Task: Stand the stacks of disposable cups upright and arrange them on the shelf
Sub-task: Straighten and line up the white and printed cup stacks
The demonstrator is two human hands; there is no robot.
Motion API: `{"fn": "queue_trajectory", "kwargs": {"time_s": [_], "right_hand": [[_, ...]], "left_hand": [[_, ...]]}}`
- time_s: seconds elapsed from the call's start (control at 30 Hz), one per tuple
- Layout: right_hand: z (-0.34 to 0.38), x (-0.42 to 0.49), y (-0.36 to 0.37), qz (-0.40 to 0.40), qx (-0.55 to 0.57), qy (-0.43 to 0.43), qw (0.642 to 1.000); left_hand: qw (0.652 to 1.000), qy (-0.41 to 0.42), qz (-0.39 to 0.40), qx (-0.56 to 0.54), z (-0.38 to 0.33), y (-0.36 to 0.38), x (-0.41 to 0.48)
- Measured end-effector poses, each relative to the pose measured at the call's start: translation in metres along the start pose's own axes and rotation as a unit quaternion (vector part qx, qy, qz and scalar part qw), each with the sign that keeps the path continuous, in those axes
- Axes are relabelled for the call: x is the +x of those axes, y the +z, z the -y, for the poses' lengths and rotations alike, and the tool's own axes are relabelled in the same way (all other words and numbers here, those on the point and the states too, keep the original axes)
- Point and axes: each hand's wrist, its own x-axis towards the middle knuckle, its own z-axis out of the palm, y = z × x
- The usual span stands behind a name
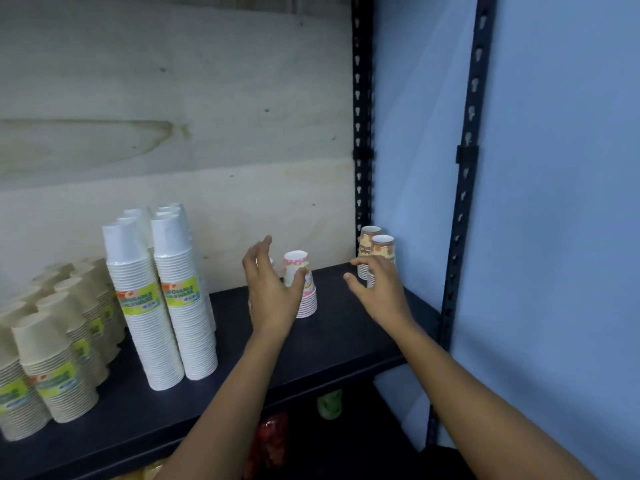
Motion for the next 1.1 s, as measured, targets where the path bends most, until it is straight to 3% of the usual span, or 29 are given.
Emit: {"fn": "queue_trajectory", "kwargs": {"time_s": [0.23, 0.7, 0.93, 1.1], "right_hand": [[-0.017, 0.017, -0.049, -0.030, -0.040, 0.028, 0.998], [-0.079, 0.051, -0.013, 0.002, -0.002, 0.165, 0.986], [-0.094, 0.048, -0.002, -0.003, 0.043, 0.183, 0.982], [-0.096, 0.041, -0.005, -0.040, 0.018, 0.177, 0.983]], "left_hand": [[0.990, 0.032, 0.128, -0.050, -0.028, 0.075, 0.027], [0.955, -0.098, 0.281, -0.009, 0.027, 0.207, 0.075], [0.939, -0.143, 0.304, -0.074, 0.040, 0.223, 0.071], [0.936, -0.138, 0.307, -0.103, 0.037, 0.231, 0.066]]}}
